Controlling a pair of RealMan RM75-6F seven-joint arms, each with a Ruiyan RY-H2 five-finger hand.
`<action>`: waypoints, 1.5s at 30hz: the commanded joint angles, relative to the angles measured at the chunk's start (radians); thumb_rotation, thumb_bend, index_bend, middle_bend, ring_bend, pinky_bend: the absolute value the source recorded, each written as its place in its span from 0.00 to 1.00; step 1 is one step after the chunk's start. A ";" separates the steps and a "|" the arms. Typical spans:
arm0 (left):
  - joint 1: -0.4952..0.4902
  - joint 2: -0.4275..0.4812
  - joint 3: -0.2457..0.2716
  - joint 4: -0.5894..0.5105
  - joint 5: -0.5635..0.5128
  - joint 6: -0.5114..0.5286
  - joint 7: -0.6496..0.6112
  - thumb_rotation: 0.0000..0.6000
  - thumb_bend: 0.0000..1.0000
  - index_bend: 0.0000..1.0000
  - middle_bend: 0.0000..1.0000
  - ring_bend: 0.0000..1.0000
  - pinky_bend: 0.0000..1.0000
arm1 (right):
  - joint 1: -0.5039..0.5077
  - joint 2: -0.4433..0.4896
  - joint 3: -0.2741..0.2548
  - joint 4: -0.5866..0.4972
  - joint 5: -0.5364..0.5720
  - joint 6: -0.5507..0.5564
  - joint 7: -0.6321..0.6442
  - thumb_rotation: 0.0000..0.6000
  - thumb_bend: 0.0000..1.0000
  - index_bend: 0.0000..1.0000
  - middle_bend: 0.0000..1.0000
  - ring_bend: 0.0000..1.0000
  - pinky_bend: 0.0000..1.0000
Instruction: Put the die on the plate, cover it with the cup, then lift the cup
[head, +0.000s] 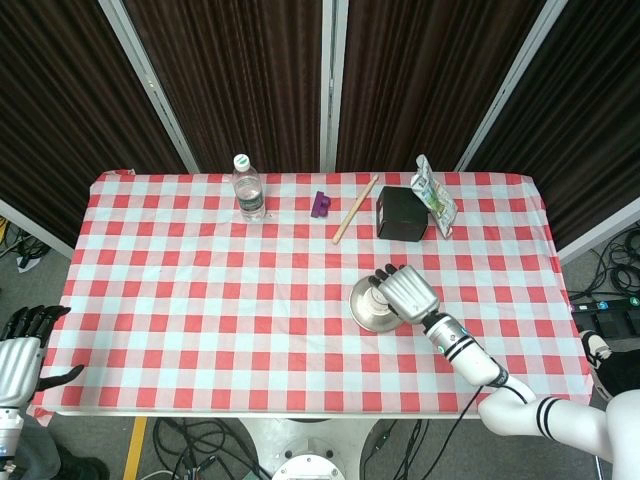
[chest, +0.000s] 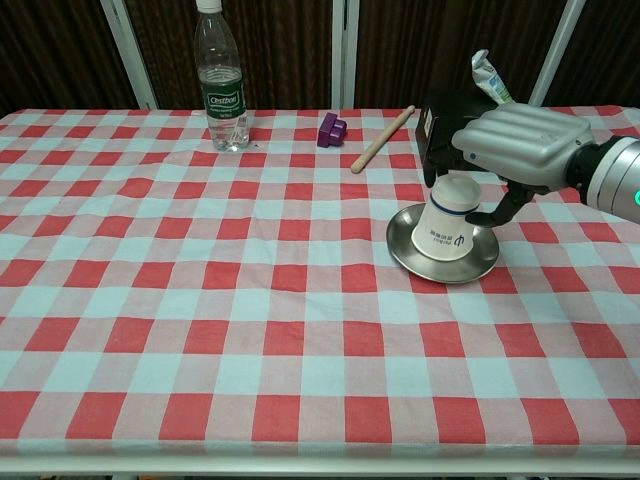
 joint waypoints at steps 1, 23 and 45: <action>-0.002 0.000 -0.001 0.000 0.002 -0.001 0.001 1.00 0.07 0.19 0.17 0.11 0.09 | -0.002 0.019 -0.012 -0.027 -0.027 0.008 0.008 1.00 0.32 0.51 0.45 0.32 0.59; -0.001 -0.003 0.000 0.007 0.004 -0.002 -0.006 1.00 0.07 0.19 0.17 0.11 0.09 | 0.009 -0.004 0.019 0.039 -0.002 0.012 -0.005 1.00 0.32 0.51 0.44 0.32 0.57; -0.001 -0.002 0.000 0.006 0.005 -0.005 -0.004 1.00 0.07 0.19 0.17 0.11 0.09 | -0.001 0.000 -0.033 0.013 -0.084 0.026 0.058 1.00 0.32 0.51 0.44 0.32 0.56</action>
